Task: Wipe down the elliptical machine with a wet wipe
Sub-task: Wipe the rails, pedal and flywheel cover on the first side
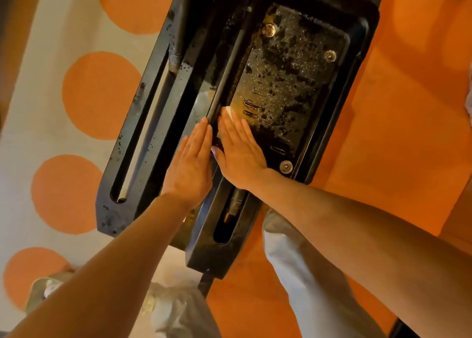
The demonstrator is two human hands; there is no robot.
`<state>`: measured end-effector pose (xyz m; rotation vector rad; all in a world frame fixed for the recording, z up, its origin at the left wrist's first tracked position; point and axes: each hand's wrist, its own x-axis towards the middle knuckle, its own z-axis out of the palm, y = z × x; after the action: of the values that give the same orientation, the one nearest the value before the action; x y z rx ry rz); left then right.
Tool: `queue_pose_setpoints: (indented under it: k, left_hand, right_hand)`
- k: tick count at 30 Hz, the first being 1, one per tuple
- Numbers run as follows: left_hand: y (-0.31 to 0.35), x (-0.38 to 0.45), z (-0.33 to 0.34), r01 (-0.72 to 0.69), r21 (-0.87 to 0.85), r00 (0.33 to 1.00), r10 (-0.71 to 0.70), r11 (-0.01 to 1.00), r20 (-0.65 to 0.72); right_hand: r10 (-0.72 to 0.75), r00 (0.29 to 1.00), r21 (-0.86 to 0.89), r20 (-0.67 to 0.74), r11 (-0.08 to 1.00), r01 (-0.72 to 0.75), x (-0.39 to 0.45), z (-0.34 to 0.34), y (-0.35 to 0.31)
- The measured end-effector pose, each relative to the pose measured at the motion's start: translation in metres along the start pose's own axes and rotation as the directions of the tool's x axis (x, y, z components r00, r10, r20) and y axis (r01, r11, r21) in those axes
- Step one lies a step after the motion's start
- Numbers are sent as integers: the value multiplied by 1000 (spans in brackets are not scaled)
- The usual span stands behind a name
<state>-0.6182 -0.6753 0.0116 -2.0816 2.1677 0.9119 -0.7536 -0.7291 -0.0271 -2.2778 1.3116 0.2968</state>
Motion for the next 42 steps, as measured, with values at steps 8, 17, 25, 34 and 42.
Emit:
queue_pose_setpoints:
  k: [8,17,25,34,42]
  left_hand:
    - [-20,3,-3,-101,43,994,99,994,43]
    - [-30,5,-10,-198,63,980,195,978,48]
    - [-45,13,-12,-296,84,953,289,951,94]
    - [-31,14,-13,-215,4,973,214,977,91]
    - [-35,14,-8,-240,-29,968,242,970,61]
  right_hand:
    - [304,948,95,-92,950,-296,-31,9,7]
    - [697,714,311,-69,695,-648,-50,19,0]
    - [370,926,236,-76,909,-343,-14,6,-23]
    - [754,656,362,-30,620,-696,-42,9,14]
    - [336,939,285,-74,909,-303,-4,-6,-5]
